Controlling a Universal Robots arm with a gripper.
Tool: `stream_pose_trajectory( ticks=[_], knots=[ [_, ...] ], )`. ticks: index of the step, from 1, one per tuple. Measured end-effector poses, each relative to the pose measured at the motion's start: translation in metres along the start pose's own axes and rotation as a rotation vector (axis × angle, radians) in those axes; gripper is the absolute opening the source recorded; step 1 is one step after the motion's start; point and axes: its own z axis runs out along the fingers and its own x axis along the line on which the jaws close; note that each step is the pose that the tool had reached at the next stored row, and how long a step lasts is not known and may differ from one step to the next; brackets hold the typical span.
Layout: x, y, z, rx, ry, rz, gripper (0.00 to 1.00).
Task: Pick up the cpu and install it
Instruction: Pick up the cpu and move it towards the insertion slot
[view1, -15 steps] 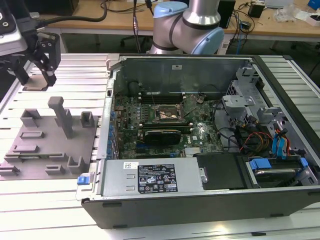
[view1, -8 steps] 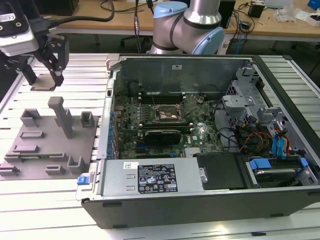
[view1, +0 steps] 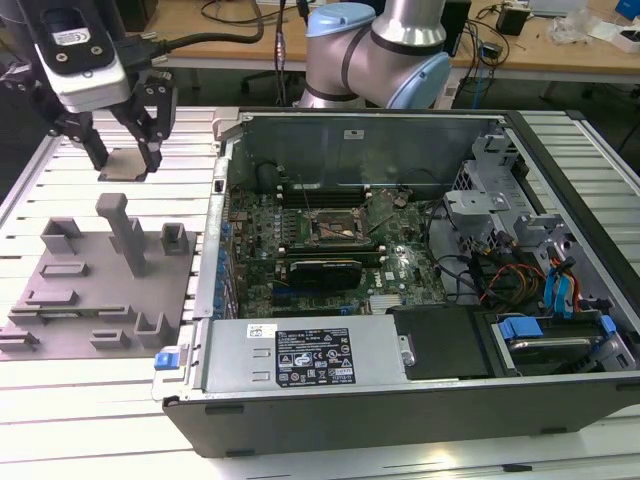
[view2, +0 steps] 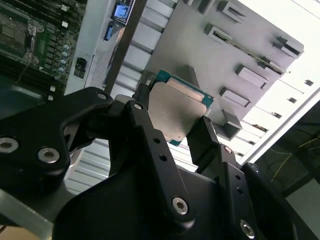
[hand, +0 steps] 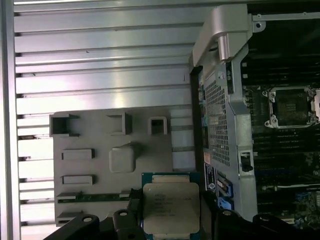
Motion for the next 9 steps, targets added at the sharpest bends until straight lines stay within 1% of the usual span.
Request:
stream_pose_trajectory(
  ticks=[1, 3, 7, 9],
  knots=[
    [-0.0022, 0.0001, 0.0001, 0.0, -0.0001, 0.0, 0.55],
    [-0.0119, 0.0007, 0.0003, 0.0, -0.0001, 0.0, 0.55],
    [-0.0226, 0.0014, 0.0004, 0.0, -0.0001, 0.0, 0.55],
    [-0.0323, 0.0019, 0.0006, -0.0001, -0.0001, 0.0, 0.55]
  ],
)
